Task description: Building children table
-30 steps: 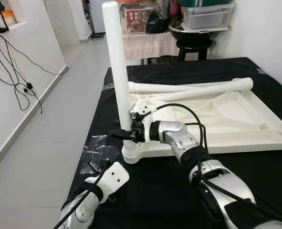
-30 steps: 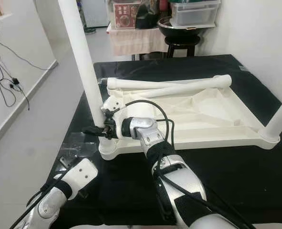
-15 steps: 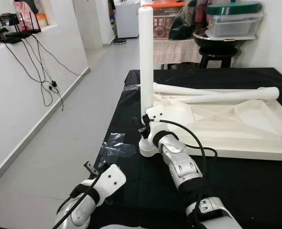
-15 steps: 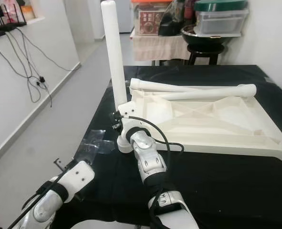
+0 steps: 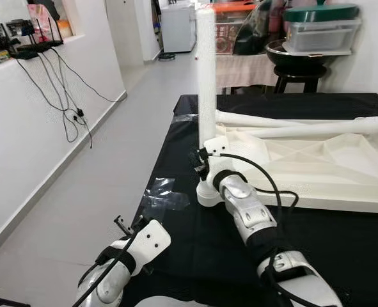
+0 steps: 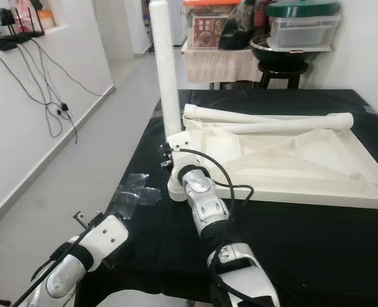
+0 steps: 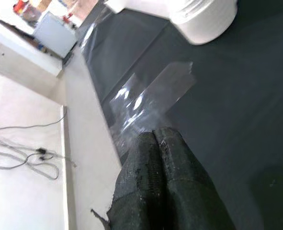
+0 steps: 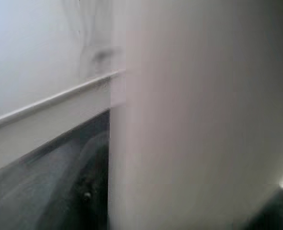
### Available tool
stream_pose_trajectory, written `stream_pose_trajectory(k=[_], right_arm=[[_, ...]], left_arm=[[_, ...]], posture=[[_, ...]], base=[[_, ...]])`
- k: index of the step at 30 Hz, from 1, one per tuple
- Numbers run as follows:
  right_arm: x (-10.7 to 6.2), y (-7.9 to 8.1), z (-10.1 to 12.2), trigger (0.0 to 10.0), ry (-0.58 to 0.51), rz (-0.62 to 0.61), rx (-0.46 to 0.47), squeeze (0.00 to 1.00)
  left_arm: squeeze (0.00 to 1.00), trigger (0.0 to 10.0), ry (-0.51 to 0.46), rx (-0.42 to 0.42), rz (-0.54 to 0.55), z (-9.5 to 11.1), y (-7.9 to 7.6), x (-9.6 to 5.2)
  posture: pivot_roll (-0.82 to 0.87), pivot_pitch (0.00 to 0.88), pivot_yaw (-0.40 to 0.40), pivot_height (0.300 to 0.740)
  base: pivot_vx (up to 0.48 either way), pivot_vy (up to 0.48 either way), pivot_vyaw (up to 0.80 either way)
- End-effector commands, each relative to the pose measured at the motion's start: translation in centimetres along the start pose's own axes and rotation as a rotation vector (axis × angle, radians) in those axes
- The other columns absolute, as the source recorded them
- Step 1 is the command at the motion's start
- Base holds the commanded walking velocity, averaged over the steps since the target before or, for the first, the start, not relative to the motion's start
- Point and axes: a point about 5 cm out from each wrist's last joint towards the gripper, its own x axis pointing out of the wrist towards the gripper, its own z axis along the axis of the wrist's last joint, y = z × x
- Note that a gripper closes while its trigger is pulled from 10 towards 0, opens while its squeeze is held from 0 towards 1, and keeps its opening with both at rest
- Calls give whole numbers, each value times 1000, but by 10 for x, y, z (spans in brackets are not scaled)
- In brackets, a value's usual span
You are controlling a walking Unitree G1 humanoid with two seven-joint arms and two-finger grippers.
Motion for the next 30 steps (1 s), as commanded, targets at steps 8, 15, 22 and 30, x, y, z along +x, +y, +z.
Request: stream_pose_trajectory(k=[8,15,22,30], right_arm=[[1,10,18,10000,-46,485,-112,0],[13,8,36,3373,-61,509,-69,0],[12,13,40,0,-76,614,-33,0],[3,-1,25,0,-67,558,-45,0]], left_arm=[[0,10000,21,-6,-12,-1,6,0],[0,10000,19,1,1,0,4,1],[0,10000,19,4,3,1,1,0],[0,10000,22,2,0,1,-3,-3]], posture=[[-42,0,52,740],[-18,0,39,740],[-39,0,34,740],[-57,7,15,740]], base=[[0,0,0],[0,0,0],[0,0,0],[0,0,0]])
